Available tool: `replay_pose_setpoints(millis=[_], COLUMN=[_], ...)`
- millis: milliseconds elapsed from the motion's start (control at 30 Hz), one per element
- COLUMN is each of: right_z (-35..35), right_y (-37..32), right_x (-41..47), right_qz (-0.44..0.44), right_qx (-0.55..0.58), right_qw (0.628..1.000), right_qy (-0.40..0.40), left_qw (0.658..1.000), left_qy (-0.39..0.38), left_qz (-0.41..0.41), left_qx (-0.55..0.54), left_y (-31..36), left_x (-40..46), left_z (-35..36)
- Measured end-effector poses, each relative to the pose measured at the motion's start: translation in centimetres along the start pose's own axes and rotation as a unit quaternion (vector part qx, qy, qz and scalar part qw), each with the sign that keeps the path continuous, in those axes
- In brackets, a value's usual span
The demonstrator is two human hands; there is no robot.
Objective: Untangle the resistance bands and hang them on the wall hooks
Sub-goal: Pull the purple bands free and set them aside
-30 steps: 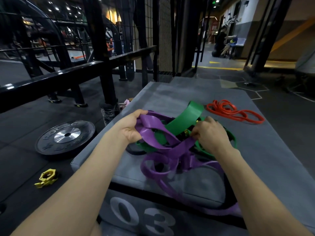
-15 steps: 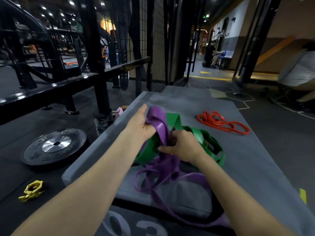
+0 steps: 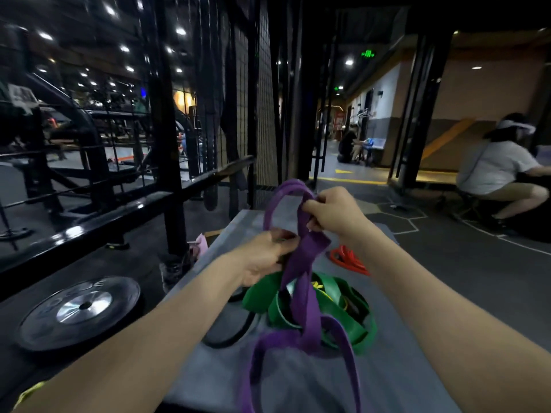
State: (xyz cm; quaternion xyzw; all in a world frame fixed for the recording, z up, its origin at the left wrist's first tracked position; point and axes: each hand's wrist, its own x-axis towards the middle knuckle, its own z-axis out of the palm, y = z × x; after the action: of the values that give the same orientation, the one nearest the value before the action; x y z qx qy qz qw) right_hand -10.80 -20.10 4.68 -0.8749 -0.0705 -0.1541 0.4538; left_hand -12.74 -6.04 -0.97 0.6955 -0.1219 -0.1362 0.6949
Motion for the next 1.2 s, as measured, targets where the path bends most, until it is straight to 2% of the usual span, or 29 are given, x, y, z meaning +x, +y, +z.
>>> replay_pose_setpoints(millis=[133,200,333,467,533,600,667,733,800,867,900,967,1067,1200], right_z=[-1.3,-1.8,-2.0,-1.9,-1.7,-1.4,-0.8,0.3,1.4,2.4,2.7,3.2,2.9,0.7], right_y=[-0.3,-0.6,-2.3,-1.9,-0.5,1.2,2.6,3.8,4.5,5.0,5.0,5.2,5.3,4.3], right_x=[1.0,1.3,1.4,1.2,0.5,-0.8,-2.4,-3.5,-3.6,-3.1,-3.1,-3.4,-3.5,-2.0], right_qz=[0.079,0.088,0.079,0.062,0.029,-0.015,-0.033,-0.012,-0.002,0.009,0.016,0.02,0.02,0.022], right_qx=[0.178,0.245,0.294,0.325,0.276,0.161,0.107,0.121,0.097,-0.036,-0.1,-0.12,-0.066,0.006], right_qw=[0.979,0.963,0.952,0.944,0.961,0.985,0.986,0.972,0.979,0.992,0.987,0.982,0.991,0.997], right_qy=[0.056,0.064,0.042,0.022,-0.011,-0.051,-0.125,-0.202,-0.179,-0.124,-0.125,-0.147,-0.118,-0.079], left_qw=[0.998,0.997,0.996,0.992,0.993,0.991,0.981,0.971,0.97,0.964,0.957,0.94,0.947,0.98], left_qy=[-0.041,-0.033,-0.004,0.081,0.109,0.132,0.155,0.166,0.157,0.135,0.124,0.116,0.112,0.086], left_qz=[-0.017,-0.016,0.009,0.037,0.016,-0.018,-0.059,-0.084,-0.066,-0.034,-0.018,0.012,-0.004,-0.123], left_qx=[0.033,0.065,0.083,0.091,0.053,-0.011,-0.096,-0.149,-0.173,-0.229,-0.263,-0.321,-0.303,-0.132], left_y=[0.6,1.1,1.9,2.3,2.7,3.8,5.3,6.4,7.6,9.1,9.9,11.0,10.4,5.6], left_x=[0.3,0.7,1.9,2.7,3.0,3.5,4.1,4.6,4.7,4.4,4.3,4.3,4.2,3.5], left_z=[0.6,0.8,2.1,2.3,1.7,0.9,0.2,-0.1,0.6,1.9,2.5,2.8,1.8,-0.3])
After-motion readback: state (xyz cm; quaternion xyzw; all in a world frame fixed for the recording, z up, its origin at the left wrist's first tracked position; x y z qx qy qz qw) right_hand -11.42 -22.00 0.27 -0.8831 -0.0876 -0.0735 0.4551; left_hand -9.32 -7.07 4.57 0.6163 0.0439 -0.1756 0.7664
